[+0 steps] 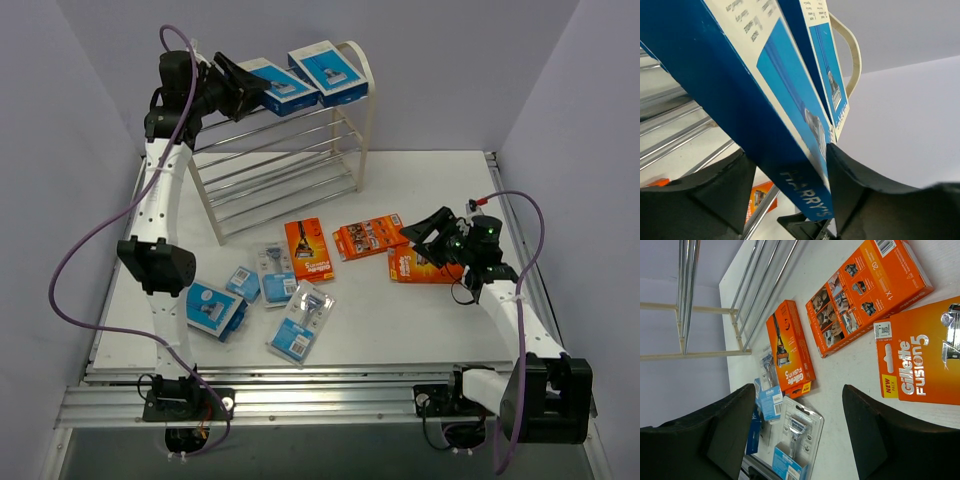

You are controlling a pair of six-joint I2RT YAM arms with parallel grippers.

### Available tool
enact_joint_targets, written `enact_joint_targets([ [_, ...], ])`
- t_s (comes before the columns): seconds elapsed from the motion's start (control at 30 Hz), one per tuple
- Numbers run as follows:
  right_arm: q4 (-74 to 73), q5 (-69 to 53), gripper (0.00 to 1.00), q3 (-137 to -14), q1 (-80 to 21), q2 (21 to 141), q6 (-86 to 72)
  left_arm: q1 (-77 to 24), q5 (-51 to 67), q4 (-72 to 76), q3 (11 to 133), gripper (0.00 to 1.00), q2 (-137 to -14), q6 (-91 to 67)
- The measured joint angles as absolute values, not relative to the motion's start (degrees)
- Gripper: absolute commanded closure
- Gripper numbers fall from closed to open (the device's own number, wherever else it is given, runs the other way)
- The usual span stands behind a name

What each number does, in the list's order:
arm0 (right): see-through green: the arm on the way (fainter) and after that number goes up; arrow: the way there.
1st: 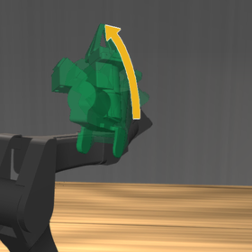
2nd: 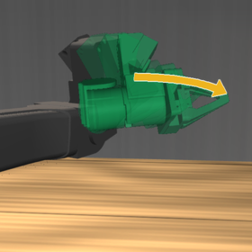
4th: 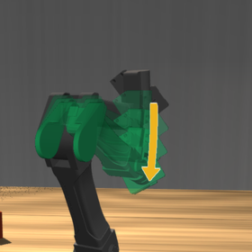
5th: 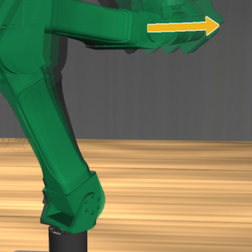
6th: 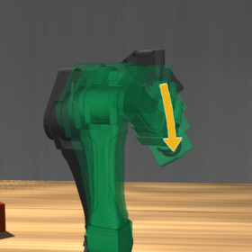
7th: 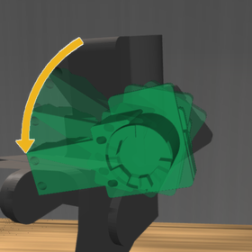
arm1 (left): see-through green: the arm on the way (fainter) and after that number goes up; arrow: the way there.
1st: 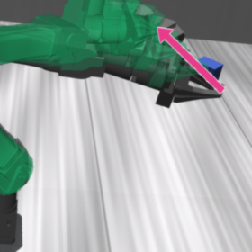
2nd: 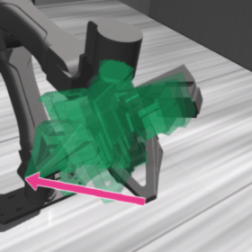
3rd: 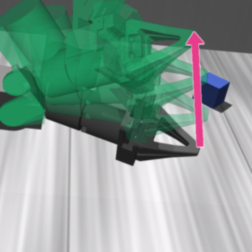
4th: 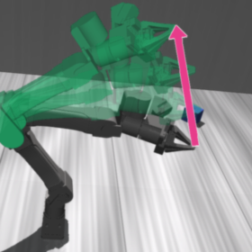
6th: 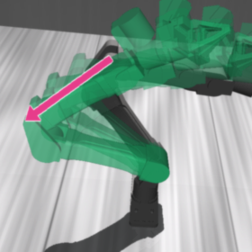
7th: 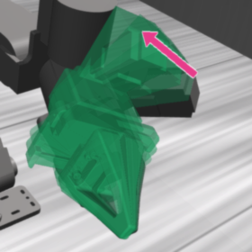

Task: Place and organize the shaving razors onto the shelf
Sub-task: Place the shaving razor onto shelf

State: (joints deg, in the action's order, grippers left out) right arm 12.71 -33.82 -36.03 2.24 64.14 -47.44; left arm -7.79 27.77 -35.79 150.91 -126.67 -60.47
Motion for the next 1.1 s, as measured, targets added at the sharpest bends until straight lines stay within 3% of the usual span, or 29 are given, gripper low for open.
enact_joint_targets([
  [0.13,12.7,-33.9,0.34,-36.0,2.2,64.1,-47.4,-7.8,27.9,-35.7,150.9,0.21,-127.3,-60.3],
  [0.2,12.7,-33.9,0.34,-36.0,2.2,64.1,-47.2,-7.8,28.0,-35.2,150.9,0.20,-127.6,-60.5],
  [1.1,13.0,-34.0,0.34,-35.7,2.3,64.3,-46.8,-7.8,22.8,-46.2,157.1,0.19,-127.6,-46.0],
])
